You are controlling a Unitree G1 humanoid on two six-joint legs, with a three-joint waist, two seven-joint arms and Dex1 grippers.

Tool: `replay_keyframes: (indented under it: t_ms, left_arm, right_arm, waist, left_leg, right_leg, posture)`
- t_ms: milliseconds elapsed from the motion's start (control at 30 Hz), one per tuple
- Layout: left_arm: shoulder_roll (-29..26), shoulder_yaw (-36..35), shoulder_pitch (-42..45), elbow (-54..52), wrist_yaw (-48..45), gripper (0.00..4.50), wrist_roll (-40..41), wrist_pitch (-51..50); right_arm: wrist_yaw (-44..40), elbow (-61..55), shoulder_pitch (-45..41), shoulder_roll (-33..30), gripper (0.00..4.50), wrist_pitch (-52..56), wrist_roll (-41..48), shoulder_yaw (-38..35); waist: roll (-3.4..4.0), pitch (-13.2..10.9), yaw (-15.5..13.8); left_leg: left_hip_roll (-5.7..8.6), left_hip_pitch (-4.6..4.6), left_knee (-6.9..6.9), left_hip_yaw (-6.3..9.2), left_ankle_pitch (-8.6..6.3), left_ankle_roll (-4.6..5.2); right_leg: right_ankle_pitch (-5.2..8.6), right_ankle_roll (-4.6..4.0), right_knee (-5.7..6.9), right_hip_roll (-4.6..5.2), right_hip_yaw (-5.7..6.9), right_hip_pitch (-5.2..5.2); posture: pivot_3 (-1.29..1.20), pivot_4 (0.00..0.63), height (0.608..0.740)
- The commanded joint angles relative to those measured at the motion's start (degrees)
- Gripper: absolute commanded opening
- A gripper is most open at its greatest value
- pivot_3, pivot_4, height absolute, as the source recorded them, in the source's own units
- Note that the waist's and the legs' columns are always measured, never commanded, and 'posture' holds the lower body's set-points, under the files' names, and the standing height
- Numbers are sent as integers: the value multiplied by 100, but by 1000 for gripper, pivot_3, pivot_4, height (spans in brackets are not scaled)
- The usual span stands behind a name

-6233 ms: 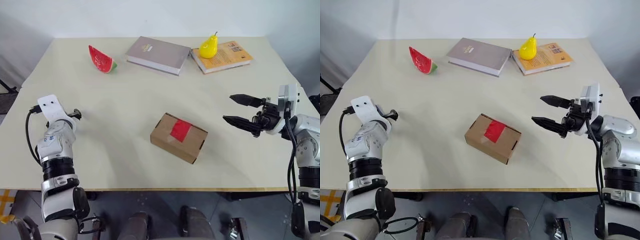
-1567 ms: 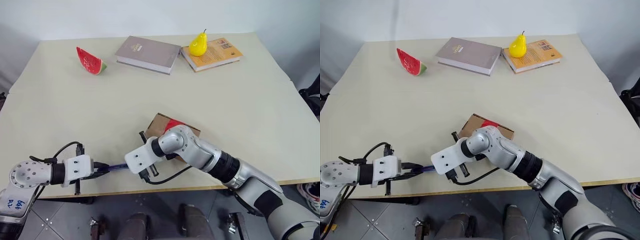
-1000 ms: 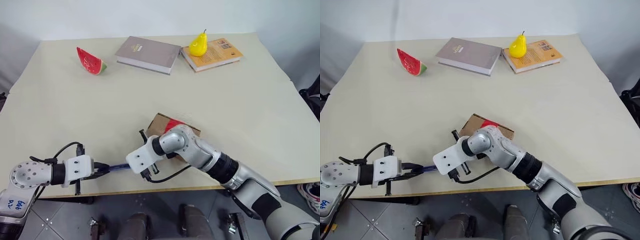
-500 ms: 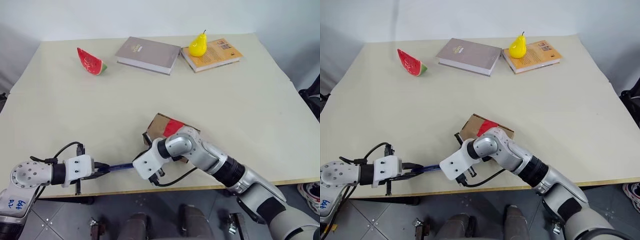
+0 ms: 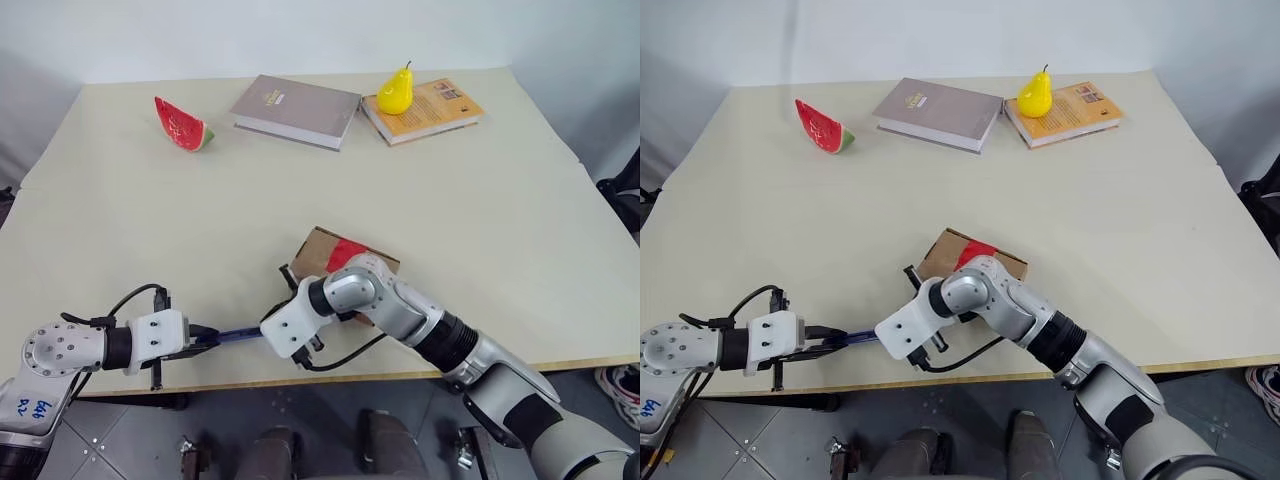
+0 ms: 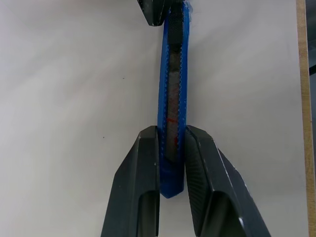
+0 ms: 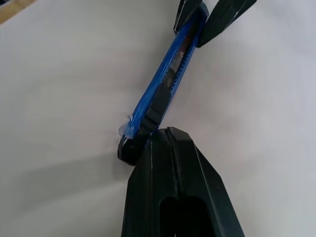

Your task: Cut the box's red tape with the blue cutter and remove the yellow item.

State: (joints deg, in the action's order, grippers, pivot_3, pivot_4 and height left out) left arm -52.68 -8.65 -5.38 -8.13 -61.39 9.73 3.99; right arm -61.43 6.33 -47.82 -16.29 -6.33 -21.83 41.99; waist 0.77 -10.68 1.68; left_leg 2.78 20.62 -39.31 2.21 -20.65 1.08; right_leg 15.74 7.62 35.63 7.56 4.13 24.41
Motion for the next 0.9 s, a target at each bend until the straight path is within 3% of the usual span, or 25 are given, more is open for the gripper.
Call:
replay_keyframes:
  t_ms: [33,233,500,900]
  left_arm:
    - [-14,158,-150,92,-7,384,-116,-77]
    - [-29,171,-161,106,-34,384,-118,-75]
    - [-28,195,-138,99,-35,384,-127,-101]
    - [-6,162,-168,69,-9,384,-138,-118]
  right_arm:
    - [-175,-464,-1,-101,18,-96,150,-163]
    - [-302,-751,89,-307,18,-178,288,-283]
    - [-242,-318,265,-274,18,-544,141,-128]
    - [18,606,103,417,18,-892,-141,145]
  waist:
    - [0,0,-4]
    - [0,0,-5]
    - [0,0,-4]
    - [3,4,6]
  left_leg:
    - [0,0,0,0,0,0]
    - [-1,0,0,0,0,0]
    - [-1,-3,0,-6,0,0]
    - [-6,-28,8,-25,0,0]
  right_leg:
    - [0,0,0,0,0,0]
    - [0,0,0,0,0,0]
    - [0,0,0,-1,-3,-1]
    - [2,-3,2,-5,-20,-12]
  posture:
    - [0,150,740]
    - [0,150,740]
    - [0,150,740]
    - [0,150,740]
